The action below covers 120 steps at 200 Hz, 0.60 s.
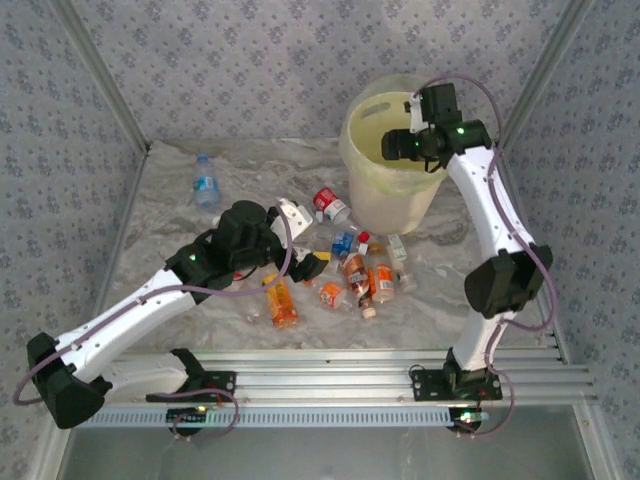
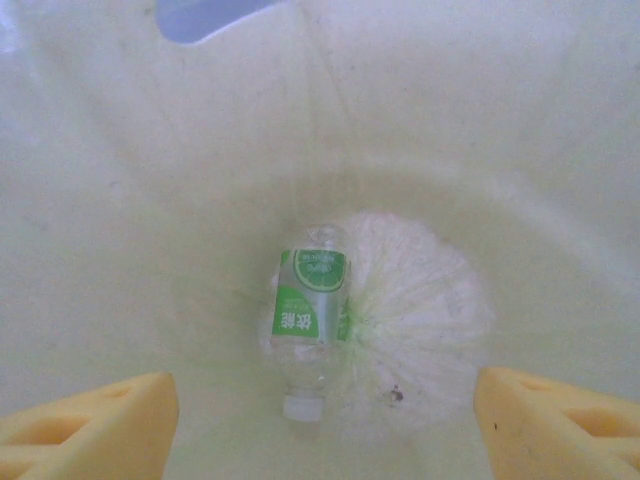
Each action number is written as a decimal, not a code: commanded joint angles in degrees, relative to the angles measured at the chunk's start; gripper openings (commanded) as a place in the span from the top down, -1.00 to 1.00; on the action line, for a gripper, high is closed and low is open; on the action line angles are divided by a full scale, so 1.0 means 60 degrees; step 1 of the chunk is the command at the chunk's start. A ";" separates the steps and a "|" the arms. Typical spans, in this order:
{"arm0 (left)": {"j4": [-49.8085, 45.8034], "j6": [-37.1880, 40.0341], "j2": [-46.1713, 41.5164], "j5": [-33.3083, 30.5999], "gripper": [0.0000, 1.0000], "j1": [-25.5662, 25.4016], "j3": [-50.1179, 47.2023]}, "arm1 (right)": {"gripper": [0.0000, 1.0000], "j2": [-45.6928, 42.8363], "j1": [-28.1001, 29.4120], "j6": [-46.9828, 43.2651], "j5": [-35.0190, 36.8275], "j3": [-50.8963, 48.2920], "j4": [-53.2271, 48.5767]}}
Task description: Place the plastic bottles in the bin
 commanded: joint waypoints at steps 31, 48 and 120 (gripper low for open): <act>0.0178 -0.0026 -0.0366 0.0181 -0.99 0.0067 0.0051 | -0.58 -0.2719 0.0374 -0.0071 0.0878 -0.1912 0.1541; 0.0173 -0.0026 -0.0382 0.0246 -0.99 0.0057 0.0067 | -0.58 -0.3411 0.0518 0.0005 0.1136 -0.2408 0.1532; 0.0100 -0.0028 -0.0407 0.0561 -0.99 0.0039 0.0110 | -0.58 -0.6457 0.1006 0.1597 0.3875 -0.5150 0.0629</act>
